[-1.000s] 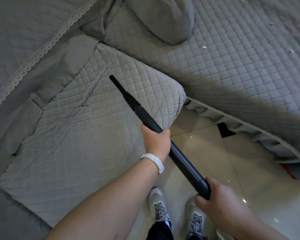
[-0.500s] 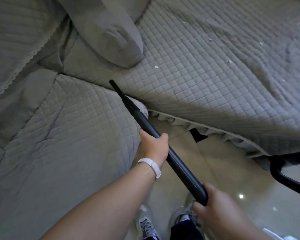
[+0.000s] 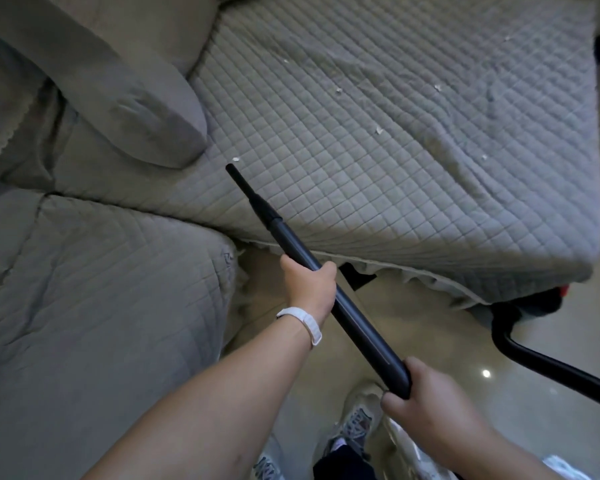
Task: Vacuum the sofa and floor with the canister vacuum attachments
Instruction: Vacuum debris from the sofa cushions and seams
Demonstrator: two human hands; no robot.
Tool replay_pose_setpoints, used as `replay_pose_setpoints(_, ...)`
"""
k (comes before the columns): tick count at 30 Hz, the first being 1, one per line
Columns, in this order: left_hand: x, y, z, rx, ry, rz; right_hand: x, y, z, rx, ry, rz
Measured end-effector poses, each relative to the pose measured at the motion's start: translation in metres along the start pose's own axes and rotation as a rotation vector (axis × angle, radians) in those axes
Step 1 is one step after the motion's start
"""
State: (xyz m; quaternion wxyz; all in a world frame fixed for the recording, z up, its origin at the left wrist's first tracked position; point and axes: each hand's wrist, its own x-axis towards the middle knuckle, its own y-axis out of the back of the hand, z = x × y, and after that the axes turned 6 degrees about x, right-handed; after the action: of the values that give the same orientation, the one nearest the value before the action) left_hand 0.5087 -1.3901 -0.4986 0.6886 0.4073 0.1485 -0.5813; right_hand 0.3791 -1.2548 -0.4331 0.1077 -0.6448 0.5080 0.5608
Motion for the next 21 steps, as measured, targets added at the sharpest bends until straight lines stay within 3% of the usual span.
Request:
replay_pose_setpoints(9,0.012,-0.038,0.004,-0.006,0.049,0.019,0.023,0.026,0.016,0.033,0.010,-0.024)
replay_pose_setpoints(21,0.040,-0.018,0.010,0.033,0.033,0.019,0.036,0.011,-0.012,0.028,0.030,-0.047)
